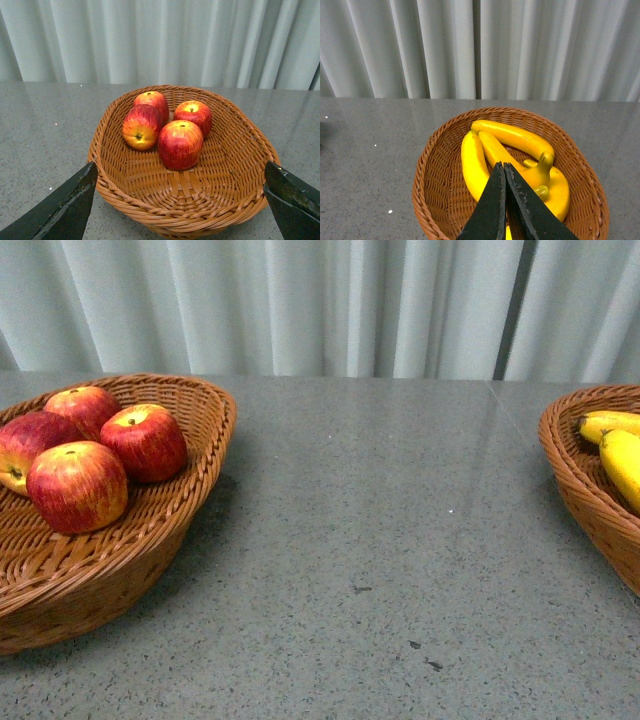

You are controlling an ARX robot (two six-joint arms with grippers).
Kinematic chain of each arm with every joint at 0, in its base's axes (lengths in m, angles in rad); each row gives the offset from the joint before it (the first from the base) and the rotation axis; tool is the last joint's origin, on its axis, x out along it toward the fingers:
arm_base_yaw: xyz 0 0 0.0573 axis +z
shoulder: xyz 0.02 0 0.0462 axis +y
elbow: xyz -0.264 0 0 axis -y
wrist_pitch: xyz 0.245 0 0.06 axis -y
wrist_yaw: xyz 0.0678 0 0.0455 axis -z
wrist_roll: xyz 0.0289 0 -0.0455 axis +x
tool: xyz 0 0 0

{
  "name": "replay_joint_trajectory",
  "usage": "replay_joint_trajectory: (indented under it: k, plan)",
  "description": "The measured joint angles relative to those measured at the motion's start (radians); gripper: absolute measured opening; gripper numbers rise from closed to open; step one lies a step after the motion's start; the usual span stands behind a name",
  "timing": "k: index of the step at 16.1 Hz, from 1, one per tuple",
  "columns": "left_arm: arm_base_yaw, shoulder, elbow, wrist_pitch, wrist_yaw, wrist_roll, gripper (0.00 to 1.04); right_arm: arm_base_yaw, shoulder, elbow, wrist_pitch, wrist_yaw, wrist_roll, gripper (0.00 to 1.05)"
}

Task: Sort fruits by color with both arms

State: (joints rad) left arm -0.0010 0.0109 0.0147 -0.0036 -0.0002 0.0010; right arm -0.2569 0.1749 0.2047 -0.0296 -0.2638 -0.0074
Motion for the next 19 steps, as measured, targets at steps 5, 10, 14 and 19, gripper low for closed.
replay_joint_trajectory:
  k: [5,10,14,19]
  plan:
    - [0.000,0.000,0.000,0.000,0.000,0.000,0.98,0.103,-0.055,-0.065,0.008,0.107,0.000,0.02]
    - [0.000,0.000,0.000,0.000,0.000,0.000,0.98,0.257,-0.115,-0.137,0.019,0.264,0.001,0.02]
    - [0.000,0.000,0.000,0.000,0.000,0.000,0.98,0.257,-0.132,-0.156,0.023,0.264,0.001,0.02]
    - [0.000,0.000,0.000,0.000,0.000,0.000,0.98,0.257,-0.171,-0.192,0.025,0.264,0.003,0.02]
